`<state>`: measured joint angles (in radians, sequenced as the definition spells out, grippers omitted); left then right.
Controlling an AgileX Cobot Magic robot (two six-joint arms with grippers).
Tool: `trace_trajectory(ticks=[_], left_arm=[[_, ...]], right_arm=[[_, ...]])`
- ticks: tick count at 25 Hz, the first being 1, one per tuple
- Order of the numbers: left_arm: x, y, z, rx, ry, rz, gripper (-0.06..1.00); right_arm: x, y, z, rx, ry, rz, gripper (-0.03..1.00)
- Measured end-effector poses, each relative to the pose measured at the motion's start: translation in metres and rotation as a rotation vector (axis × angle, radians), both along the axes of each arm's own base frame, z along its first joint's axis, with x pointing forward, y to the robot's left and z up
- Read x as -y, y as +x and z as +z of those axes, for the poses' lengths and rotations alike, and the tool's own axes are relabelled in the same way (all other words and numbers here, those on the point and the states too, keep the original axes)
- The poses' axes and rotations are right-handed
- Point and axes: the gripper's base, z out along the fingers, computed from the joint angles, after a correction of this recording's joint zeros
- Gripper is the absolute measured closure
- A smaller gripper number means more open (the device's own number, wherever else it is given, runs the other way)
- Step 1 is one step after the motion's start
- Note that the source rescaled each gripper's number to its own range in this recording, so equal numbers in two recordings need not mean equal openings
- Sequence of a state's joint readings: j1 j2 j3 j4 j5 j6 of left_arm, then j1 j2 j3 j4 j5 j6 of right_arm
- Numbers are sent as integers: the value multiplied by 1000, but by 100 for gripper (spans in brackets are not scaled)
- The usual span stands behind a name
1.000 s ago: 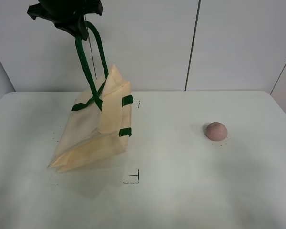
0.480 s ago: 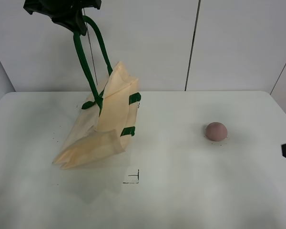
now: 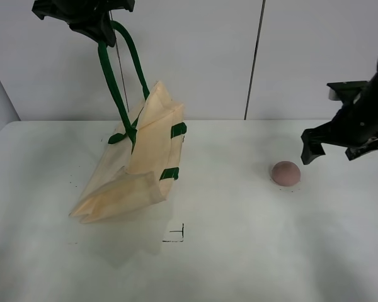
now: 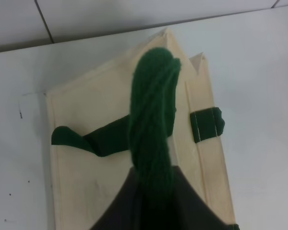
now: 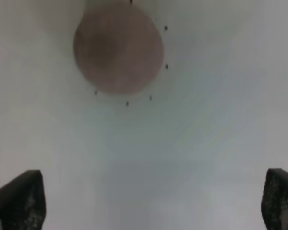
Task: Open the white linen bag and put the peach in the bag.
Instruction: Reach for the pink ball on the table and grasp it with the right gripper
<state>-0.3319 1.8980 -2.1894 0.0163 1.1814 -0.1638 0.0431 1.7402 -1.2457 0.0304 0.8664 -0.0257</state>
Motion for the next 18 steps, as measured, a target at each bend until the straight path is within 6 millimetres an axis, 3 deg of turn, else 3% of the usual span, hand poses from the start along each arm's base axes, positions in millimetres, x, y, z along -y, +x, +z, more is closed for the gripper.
trace_trajectory(ticks=[3, 6, 18], left_arm=[[0, 0, 0, 0, 0, 0, 94], [0, 0, 0, 0, 0, 0, 94], [0, 0, 0, 0, 0, -1, 94]], right_arm=[[-4, 25, -15, -18, -6, 20, -3], [-7, 39, -30, -13, -9, 30, -3], [-23, 56, -78, -16, 39, 74, -3]])
